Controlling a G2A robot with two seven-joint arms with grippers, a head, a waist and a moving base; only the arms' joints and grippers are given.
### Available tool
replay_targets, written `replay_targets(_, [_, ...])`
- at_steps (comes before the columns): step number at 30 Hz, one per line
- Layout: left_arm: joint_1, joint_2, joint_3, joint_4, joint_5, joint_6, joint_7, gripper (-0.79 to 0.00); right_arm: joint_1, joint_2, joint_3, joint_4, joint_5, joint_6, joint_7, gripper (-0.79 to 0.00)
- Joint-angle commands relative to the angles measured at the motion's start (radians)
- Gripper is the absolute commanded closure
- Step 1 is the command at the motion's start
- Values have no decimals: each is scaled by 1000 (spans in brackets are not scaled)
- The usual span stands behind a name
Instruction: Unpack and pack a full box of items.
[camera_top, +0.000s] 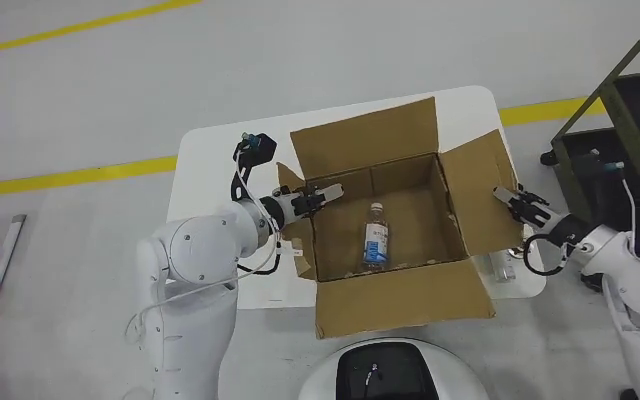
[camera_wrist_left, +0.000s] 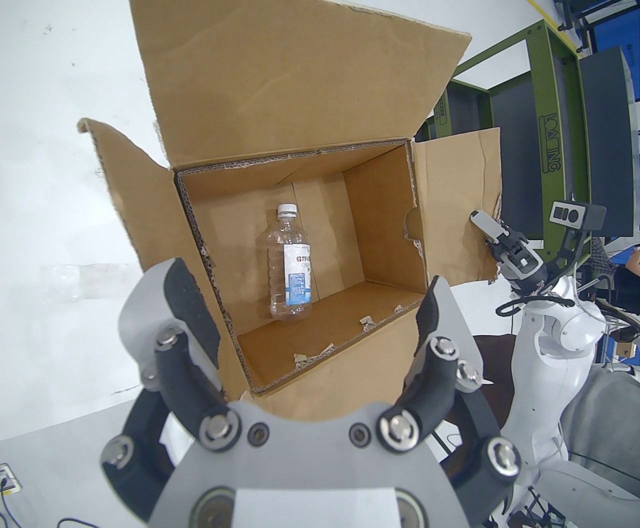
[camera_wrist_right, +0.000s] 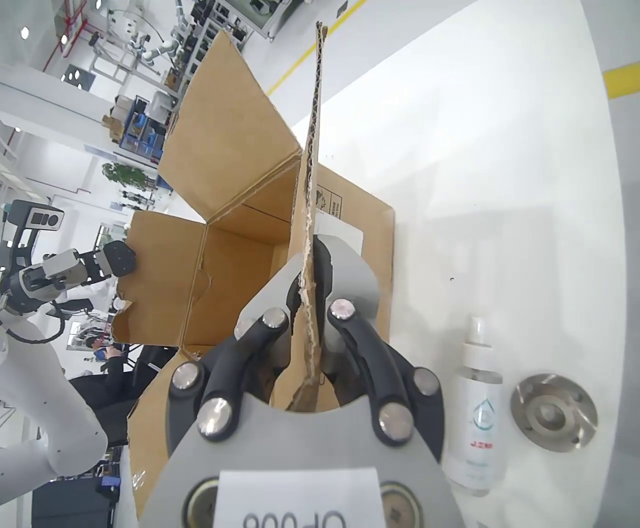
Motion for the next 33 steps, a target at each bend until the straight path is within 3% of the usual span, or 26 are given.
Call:
replay_targets(1, [0,0,0,0,0,0,0,-785,-3,0,-12,0,12,9,-7,0])
replay_targets(13, [0,0,0,0,0,0,0,-785,33,-9,-135,32,101,80,-91,0])
replay_targets(32, [0,0,0,0,0,0,0,-785,16,-4,-193,1,122,121,-85,0])
replay_targets(33, [0,0,0,0,0,0,0,-785,14,-3,-193,-2,122,123,-86,-256])
